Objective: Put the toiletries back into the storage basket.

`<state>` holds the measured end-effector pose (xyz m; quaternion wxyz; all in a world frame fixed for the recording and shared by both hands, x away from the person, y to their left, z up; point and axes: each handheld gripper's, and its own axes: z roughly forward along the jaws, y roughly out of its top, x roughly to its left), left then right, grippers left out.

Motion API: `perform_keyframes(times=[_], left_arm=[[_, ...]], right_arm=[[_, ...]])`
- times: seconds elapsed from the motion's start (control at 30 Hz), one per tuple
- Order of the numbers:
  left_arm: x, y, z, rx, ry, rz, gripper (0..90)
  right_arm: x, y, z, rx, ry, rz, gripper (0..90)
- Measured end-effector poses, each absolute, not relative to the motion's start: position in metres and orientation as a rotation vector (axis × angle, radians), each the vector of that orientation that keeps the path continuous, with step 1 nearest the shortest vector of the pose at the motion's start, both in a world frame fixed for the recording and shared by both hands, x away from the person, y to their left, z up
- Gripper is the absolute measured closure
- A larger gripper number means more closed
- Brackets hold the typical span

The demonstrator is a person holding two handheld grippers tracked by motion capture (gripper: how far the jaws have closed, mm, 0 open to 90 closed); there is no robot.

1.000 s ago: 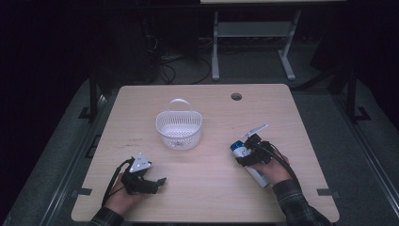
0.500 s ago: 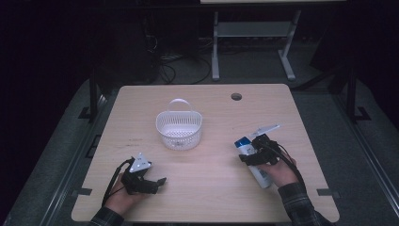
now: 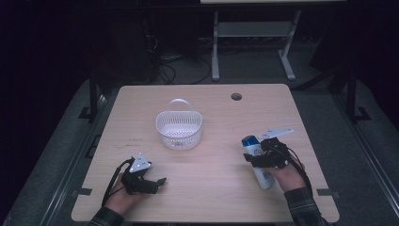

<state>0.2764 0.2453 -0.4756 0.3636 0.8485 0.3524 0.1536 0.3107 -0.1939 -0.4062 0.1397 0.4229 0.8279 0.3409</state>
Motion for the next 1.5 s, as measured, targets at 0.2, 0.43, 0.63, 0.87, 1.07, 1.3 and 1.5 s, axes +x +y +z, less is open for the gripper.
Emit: perform_keyframes(times=[0.2, 0.43, 0.63, 0.87, 1.07, 1.3, 1.5], left_arm=[[0.276, 0.245, -0.476, 2.184, 0.905, 0.396, 12.5], [0.276, 0.245, -0.476, 2.185, 0.904, 0.396, 12.4], [0.276, 0.245, -0.476, 2.185, 0.904, 0.396, 12.5], [0.276, 0.245, -0.476, 2.185, 0.904, 0.396, 12.4], [0.276, 0.245, -0.476, 2.186, 0.904, 0.395, 12.4], [0.276, 0.245, -0.476, 2.180, 0.908, 0.395, 12.5], [0.277, 0.246, -0.475, 2.189, 0.906, 0.393, 12.4]], right_arm=[[0.300, -0.199, -0.401, 1.200, 2.334, 1.049, 32.7], [0.290, -0.205, -0.395, 1.173, 2.272, 1.129, 32.8], [0.286, -0.210, -0.394, 1.149, 2.242, 1.190, 32.7], [0.284, -0.214, -0.393, 1.112, 2.212, 1.264, 32.7], [0.284, -0.214, -0.390, 1.090, 2.203, 1.275, 32.7], [0.287, -0.212, -0.378, 1.074, 2.198, 1.292, 32.7], [0.291, -0.208, -0.371, 1.060, 2.205, 1.294, 32.7]])
